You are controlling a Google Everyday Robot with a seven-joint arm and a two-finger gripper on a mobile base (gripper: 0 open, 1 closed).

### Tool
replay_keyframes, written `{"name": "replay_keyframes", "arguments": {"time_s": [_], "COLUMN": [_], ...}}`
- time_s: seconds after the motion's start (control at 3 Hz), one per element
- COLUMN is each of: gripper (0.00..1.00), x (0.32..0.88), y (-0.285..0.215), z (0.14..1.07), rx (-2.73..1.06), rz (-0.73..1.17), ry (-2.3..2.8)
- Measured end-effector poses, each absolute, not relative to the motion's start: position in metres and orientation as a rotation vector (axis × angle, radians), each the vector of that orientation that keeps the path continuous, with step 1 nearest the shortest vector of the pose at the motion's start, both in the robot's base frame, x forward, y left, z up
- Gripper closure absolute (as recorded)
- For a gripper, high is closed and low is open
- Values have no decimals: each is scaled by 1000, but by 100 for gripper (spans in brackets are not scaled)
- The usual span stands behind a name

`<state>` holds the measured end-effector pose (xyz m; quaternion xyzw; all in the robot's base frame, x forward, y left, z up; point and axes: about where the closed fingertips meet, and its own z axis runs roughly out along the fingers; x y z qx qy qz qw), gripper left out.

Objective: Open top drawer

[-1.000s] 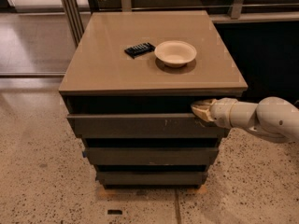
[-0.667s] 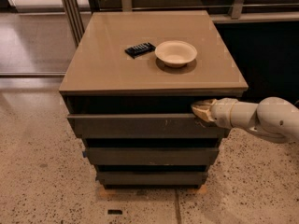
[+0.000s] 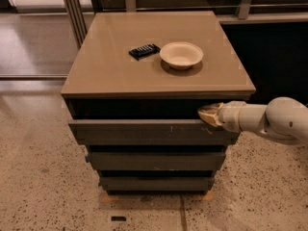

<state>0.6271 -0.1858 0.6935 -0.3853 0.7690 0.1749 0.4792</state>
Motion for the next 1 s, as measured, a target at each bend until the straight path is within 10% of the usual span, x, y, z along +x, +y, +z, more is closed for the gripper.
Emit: {"name": "replay_keyframes", "arguments": {"time_s": [1.0], "gripper": [100], "x": [614], "y": [-194], "z": [685], "rx": [-945], "rz": [467], "ry": [1956]}}
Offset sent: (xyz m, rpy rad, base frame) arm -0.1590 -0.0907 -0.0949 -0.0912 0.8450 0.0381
